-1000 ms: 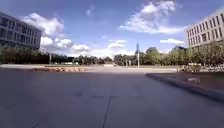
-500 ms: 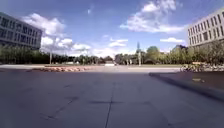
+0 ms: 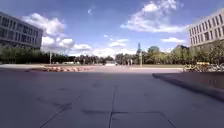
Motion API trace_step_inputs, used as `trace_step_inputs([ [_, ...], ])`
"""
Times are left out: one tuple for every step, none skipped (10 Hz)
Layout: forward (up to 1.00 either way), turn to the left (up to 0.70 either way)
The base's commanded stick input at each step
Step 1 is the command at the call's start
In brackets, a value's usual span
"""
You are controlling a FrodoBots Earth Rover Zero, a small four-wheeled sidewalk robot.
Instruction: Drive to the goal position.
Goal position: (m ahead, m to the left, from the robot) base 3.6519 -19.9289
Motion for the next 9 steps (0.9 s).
trace_step_inputs([
  [0.7, 0.0],
  [0.7, 0.0],
  [0.7, 0.0],
  [0.7, 0.0],
  [0.7, 0.0],
  [0.7, 0.0],
  [0.7, 0.0],
  [0.7, 0.0],
  [0.7, 0.0],
])
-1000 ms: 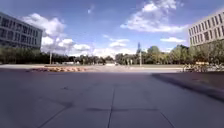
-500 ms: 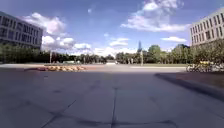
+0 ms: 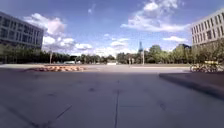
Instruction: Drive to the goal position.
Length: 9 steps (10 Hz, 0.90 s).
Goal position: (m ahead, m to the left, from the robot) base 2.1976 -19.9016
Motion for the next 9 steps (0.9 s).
trace_step_inputs([
  [0.7, 0.0],
  [0.7, 0.0],
  [0.7, 0.0],
  [0.7, 0.0],
  [0.7, 0.0],
  [0.7, 0.0],
  [0.7, 0.0],
  [0.7, 0.0],
  [0.7, 0.0],
])
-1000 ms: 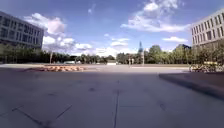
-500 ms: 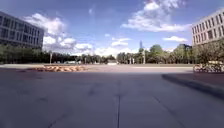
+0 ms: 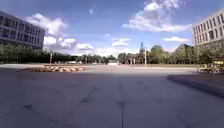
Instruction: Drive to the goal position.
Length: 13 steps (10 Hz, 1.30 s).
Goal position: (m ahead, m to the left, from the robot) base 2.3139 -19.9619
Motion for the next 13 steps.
trace_step_inputs([
  [0.7, 0.0],
  [0.7, 0.0],
  [0.7, 0.0],
  [0.7, 0.0],
  [0.7, 0.0],
  [0.7, 0.0],
  [0.7, 0.0],
  [0.7, 0.0],
  [0.7, -0.05],
  [0.7, -0.14],
  [0.7, -0.14],
  [0.7, -0.14],
  [0.7, -0.14],
])
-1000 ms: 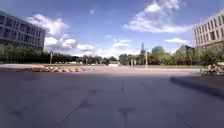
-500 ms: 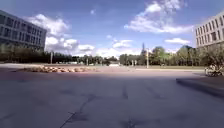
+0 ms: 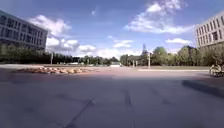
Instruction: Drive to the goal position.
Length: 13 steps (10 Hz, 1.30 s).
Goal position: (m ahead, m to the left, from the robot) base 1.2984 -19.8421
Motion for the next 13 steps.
trace_step_inputs([
  [0.7, -0.14],
  [0.7, -0.14],
  [0.7, -0.1],
  [0.7, 0.0],
  [0.7, 0.0],
  [0.7, 0.0],
  [0.7, 0.0],
  [0.7, -0.02],
  [0.7, -0.14],
  [0.7, -0.14],
  [0.7, -0.14],
  [0.7, -0.14],
  [0.7, -0.14],
])
